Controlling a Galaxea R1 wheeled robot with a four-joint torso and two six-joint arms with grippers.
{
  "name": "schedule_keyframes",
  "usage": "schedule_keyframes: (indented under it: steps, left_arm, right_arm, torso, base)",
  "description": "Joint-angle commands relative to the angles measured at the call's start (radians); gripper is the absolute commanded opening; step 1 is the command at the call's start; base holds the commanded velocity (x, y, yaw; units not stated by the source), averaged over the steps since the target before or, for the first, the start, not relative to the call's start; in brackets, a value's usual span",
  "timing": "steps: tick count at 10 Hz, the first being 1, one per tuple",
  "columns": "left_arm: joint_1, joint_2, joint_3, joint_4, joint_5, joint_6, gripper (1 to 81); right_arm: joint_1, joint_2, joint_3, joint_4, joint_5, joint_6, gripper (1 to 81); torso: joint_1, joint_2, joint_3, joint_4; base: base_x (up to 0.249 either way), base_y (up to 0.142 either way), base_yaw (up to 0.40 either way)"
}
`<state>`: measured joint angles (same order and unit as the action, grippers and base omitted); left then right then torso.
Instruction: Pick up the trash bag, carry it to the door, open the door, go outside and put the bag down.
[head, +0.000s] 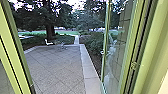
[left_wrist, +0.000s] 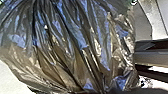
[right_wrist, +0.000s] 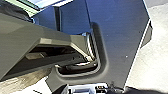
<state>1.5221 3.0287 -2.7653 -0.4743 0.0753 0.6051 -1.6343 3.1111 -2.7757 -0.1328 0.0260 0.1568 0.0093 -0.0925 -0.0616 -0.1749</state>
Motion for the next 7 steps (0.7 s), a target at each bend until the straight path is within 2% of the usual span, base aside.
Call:
schedule_keyframes:
  steps: [1, 2, 7]
  left_arm:
    - [-0.053, -0.002, -0.002, 0.008, 0.069, 0.005, 1.0]
    - [-0.053, -0.003, -0.002, 0.008, 0.069, 0.005, 1.0]
    - [-0.053, -0.003, -0.002, 0.006, 0.069, 0.005, 1.0]
  right_arm:
    - [0.036, 0.019, 0.015, -0.013, -0.057, -0.011, 81.1]
    - [0.038, 0.020, 0.015, -0.013, -0.055, -0.011, 81.1]
    - [0.040, 0.022, 0.015, -0.013, -0.055, -0.011, 81.1]
  torso:
    - [0.000, 0.000, 0.000, 0.000]
    - [0.000, 0.000, 0.000, 0.000]
    - [0.000, 0.000, 0.000, 0.000]
  base:
    - [0.000, -0.088, 0.000]
    - [0.000, -0.069, 0.000]
    - [0.000, 0.000, 0.000]
